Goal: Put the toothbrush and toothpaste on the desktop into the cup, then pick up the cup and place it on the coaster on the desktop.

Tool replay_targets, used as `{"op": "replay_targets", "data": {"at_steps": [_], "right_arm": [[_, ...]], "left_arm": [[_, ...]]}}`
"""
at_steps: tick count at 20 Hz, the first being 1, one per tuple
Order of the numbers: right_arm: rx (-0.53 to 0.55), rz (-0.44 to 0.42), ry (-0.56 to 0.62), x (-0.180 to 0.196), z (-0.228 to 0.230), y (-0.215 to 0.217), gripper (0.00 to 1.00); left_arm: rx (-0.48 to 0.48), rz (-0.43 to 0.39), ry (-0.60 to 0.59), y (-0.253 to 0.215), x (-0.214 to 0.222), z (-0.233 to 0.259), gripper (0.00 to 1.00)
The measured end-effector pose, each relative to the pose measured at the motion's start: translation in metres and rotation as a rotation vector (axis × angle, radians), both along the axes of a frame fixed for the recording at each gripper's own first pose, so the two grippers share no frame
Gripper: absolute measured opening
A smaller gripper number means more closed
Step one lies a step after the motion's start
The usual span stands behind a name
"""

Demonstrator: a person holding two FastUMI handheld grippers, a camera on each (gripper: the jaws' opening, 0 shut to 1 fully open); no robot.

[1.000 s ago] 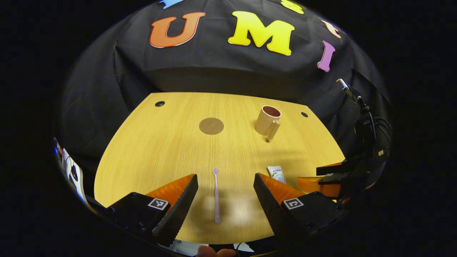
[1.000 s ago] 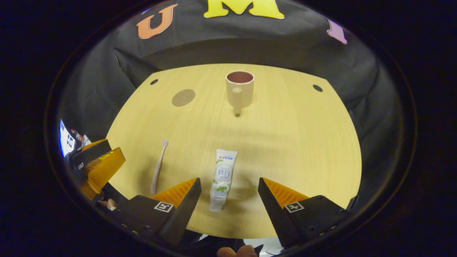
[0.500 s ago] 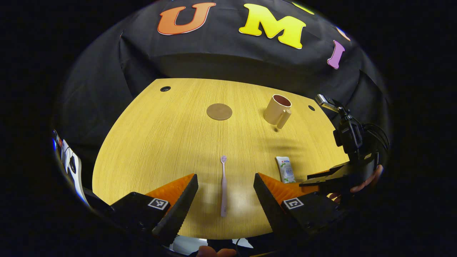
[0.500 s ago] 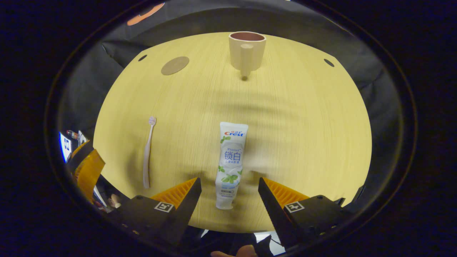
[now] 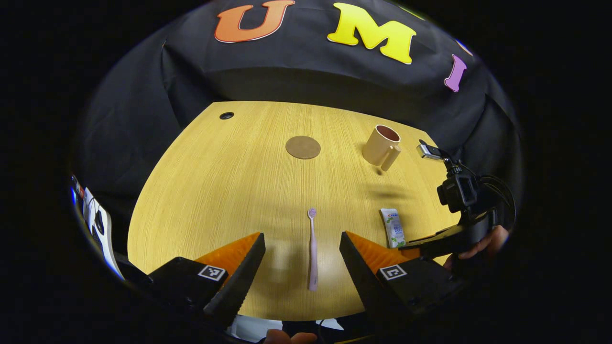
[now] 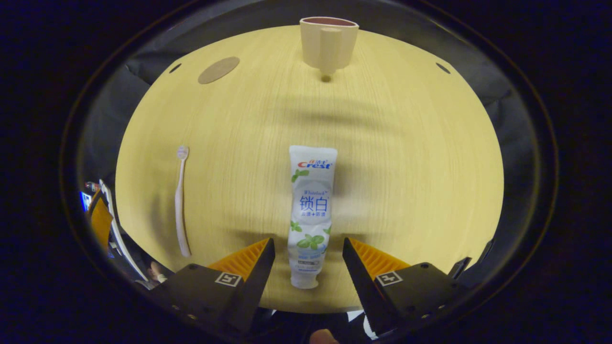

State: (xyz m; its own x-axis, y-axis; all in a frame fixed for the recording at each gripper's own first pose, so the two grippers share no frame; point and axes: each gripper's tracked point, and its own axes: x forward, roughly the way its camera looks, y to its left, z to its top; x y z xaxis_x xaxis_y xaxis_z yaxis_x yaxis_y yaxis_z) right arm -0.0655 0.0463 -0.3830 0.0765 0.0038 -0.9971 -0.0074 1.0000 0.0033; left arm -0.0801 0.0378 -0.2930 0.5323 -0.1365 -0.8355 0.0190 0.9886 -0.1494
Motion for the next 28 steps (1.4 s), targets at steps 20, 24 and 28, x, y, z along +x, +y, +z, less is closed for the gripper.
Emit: {"op": "replay_targets", "data": {"at_steps": [20, 24, 28], "right_arm": [[-0.001, -0.084, 0.033, -0.003, -0.005, 0.003, 0.44], [0.008, -0.089, 0.022, -0.003, -0.003, 0.004, 0.41], [0.024, -0.1, -0.004, 0.001, 0.0, 0.004, 0.4]], "left_arm": [[-0.013, -0.025, 0.061, 0.0, -0.006, -0.001, 1.0], [-0.029, -0.045, 0.134, -0.006, -0.017, -0.018, 1.0], [-0.062, -0.056, 0.221, -0.015, -0.028, -0.036, 1.0]]}}
